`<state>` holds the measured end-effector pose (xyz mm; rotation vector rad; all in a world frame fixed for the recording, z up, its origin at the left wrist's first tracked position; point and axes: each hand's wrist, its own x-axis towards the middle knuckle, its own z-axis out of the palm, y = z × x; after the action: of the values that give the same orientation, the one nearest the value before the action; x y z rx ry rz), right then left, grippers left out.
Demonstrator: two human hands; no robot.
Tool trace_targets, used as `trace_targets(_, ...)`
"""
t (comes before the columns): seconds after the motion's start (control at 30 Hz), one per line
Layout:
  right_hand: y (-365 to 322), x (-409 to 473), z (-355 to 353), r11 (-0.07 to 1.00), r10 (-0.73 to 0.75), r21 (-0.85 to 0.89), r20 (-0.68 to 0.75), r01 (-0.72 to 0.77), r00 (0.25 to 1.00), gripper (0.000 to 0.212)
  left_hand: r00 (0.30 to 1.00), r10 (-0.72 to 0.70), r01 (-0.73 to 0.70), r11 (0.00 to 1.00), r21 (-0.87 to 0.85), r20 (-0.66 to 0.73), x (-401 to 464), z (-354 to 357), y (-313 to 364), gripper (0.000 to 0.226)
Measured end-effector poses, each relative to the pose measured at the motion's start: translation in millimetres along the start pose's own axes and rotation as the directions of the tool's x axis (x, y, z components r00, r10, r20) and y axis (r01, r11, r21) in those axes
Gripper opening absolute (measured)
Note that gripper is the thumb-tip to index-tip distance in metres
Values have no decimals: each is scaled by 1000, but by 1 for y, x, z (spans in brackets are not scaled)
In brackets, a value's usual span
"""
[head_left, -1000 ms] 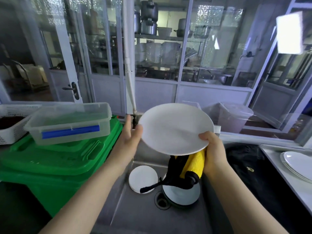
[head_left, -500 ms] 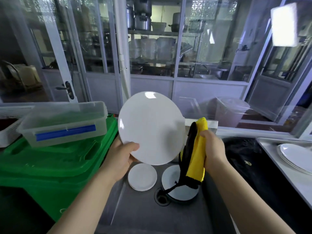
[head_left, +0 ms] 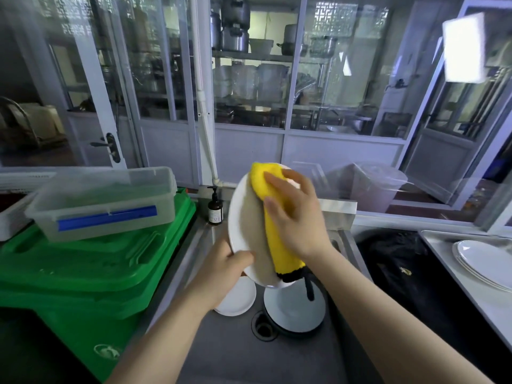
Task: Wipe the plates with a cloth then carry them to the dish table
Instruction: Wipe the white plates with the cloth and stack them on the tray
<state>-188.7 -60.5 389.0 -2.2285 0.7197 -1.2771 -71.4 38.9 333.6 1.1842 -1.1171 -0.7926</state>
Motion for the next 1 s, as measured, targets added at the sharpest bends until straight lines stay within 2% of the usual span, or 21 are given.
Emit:
trace_targets(0.13, -21, -18, 11, 964, -232, -64, 274, 259, 933, 42, 1000, 15, -15, 983, -182, 1, 6, -6, 0, 57)
trace_targets(0.23, -31, -23, 12, 939, -239, -134, 405, 316, 883, 44, 1000, -2, 12, 940, -341, 30, 6, -18, -7, 53)
trace_targets(0.37, -31, -27, 5, 921, -215, -163, 547, 355, 809, 54, 1000, -17, 25, 905, -424, 24, 5, -26, -18, 40)
trace_targets(0.47, -26, -29, -1, 928, -209, -142, 566, 344, 797, 55, 998, 42, -18, 904, -428, 47, 5, -23, -20, 33)
trace_targets(0.53, -21, -31, -5, 929, -179, -159, 599, 335, 781, 54, 993, 50, 2, 892, -452, 104, 6, -22, -22, 51)
trace_targets(0.6, -13, -33, -10, 912, -160, -201, 626, 357, 763, 41, 997, -36, 68, 858, -510, 73, 8, -19, -22, 72)
trace_targets(0.63, -7, -35, -11, 900, -169, -215, 628, 378, 760, 34, 996, -90, 91, 836, -540, 28, 10, -18, -23, 71)
trace_targets(0.73, 9, -43, -17, 880, -178, -249, 617, 405, 767, 47, 985, -151, 81, 832, -550, -84, 14, -14, -29, 52)
trace_targets(0.87, 37, -59, -33, 873, -163, -312, 539, 376, 826, 49, 975, -159, 56, 852, -520, -156, 15, -3, -36, 47)
trace_targets(1.0, 78, -82, -52, 877, -80, -411, 384, 248, 920, 50, 961, -213, 134, 916, -378, -175, 10, 11, -43, 45)
